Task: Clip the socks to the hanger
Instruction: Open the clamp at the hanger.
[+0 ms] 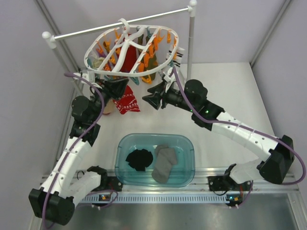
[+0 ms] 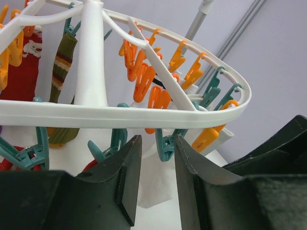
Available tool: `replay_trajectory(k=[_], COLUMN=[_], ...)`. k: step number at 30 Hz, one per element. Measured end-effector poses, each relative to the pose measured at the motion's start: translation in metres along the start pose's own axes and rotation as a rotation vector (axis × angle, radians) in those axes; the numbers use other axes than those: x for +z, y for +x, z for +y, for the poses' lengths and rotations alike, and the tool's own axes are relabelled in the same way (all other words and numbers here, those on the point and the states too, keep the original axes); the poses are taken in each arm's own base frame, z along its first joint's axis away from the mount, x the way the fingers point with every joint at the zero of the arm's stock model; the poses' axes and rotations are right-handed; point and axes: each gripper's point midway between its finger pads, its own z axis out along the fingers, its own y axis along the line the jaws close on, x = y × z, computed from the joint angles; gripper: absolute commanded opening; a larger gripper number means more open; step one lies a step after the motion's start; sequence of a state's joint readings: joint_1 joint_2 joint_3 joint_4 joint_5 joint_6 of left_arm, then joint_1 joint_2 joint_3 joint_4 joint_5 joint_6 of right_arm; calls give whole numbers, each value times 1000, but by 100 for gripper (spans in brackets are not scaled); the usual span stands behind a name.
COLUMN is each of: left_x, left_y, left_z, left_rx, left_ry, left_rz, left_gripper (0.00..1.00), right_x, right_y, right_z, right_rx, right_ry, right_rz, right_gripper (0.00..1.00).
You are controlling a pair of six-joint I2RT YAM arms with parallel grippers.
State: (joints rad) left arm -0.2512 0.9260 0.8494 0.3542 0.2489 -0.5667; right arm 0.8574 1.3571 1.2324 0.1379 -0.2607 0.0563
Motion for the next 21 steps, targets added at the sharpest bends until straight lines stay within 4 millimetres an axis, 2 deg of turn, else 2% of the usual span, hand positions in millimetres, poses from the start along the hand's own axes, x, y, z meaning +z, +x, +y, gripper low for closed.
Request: replay_trajectory(k=[13,21], left_x=[-5,-5], left_y=[-2,0], left_z=[-10,-13], left_rx=[-9,-13], left_ry=[29,38], left_rz=[3,8], left_gripper=[37,34], right_x=[8,14], right_y=[-4,4], right_z=[-10,-12], right_rx=[0,4], right_ry=[47,55], right_rz=[-35,-23], right_gripper=[42,42])
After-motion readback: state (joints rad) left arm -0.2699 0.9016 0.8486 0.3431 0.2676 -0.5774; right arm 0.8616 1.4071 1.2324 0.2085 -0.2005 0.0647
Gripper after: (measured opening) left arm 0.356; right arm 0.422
